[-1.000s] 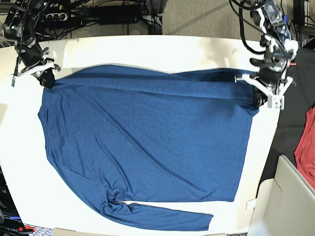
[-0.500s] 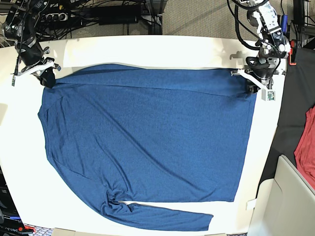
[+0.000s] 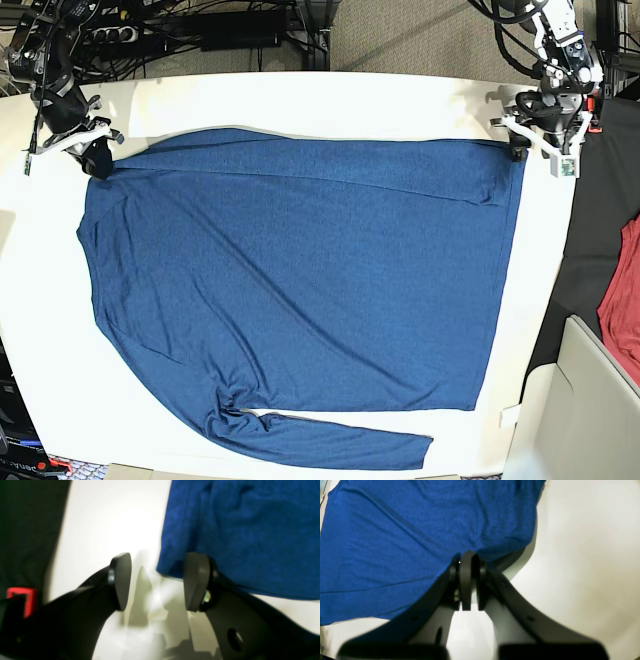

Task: Fold the T-shirt properly
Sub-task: 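Pull both grasped shoulder corners away from the shirt body to flatten it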

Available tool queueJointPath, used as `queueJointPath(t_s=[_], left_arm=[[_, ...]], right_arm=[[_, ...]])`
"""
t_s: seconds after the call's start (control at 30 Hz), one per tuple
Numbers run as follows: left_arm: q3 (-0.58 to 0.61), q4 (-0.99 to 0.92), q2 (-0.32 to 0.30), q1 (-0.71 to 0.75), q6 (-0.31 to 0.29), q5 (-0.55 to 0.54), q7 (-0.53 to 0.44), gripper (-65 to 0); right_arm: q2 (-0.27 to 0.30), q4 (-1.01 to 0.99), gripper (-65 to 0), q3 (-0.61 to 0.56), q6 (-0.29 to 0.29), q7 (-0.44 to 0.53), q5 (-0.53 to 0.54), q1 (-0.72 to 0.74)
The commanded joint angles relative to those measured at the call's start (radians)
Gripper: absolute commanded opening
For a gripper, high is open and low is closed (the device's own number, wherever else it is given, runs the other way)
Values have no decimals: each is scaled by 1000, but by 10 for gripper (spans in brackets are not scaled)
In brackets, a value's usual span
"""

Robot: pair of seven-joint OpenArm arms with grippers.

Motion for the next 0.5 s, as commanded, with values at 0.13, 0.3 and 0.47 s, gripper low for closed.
queueJointPath(t_s=[0.13,0.3,0.47], left_arm=[[0,-48,-8,-17,-3,-13,-17,-335],[0,-74,-14,-26,-4,-139,4,-337],[1,-119,-15,-31,-23,-203,43,-417]], right_arm=[[12,21,-633,5,7,24,12,7],[12,21,-633,8,7,24,12,3],[12,21,-633,10,7,24,12,3]])
